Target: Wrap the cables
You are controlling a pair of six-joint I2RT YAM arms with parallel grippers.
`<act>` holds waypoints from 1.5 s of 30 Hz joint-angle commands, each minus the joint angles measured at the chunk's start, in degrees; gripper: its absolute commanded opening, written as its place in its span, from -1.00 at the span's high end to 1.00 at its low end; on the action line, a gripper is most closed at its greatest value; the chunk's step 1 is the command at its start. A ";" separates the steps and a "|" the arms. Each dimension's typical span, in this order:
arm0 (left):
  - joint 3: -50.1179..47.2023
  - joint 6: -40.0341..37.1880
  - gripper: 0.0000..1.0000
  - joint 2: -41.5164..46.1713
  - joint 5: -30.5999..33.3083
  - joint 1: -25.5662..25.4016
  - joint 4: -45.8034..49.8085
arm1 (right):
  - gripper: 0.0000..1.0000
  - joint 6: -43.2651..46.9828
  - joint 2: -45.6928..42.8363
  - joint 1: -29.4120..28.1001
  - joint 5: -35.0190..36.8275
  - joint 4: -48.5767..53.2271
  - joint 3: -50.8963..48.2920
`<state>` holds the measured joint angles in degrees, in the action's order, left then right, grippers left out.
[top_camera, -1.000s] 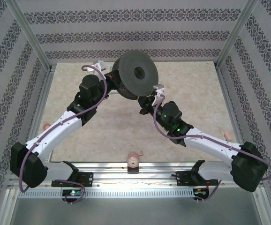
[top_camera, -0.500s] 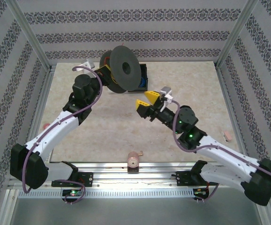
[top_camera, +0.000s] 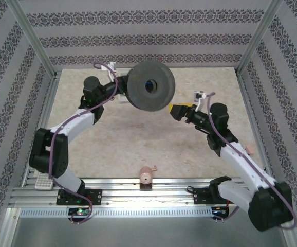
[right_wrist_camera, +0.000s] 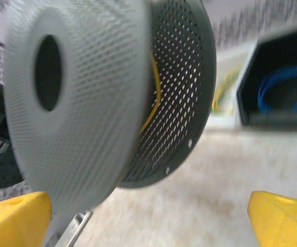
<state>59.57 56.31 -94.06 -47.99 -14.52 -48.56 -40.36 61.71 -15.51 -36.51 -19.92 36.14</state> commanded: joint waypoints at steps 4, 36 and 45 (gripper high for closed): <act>-5.84 3.15 1.00 1.64 -9.46 -0.45 -11.35 | -0.84 -7.54 5.47 -0.90 -9.81 -11.32 2.01; 4.15 -44.99 -0.99 29.45 45.56 8.28 69.25 | 1.00 -13.53 19.14 -2.18 -10.97 -15.40 -2.08; -3.89 -42.72 -0.99 35.41 46.70 8.79 68.87 | 1.00 -16.23 37.36 -4.89 -8.62 -26.38 -1.59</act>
<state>57.08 14.31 -60.29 -3.33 -6.26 18.33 -56.82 96.95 -20.14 -47.33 -38.61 34.00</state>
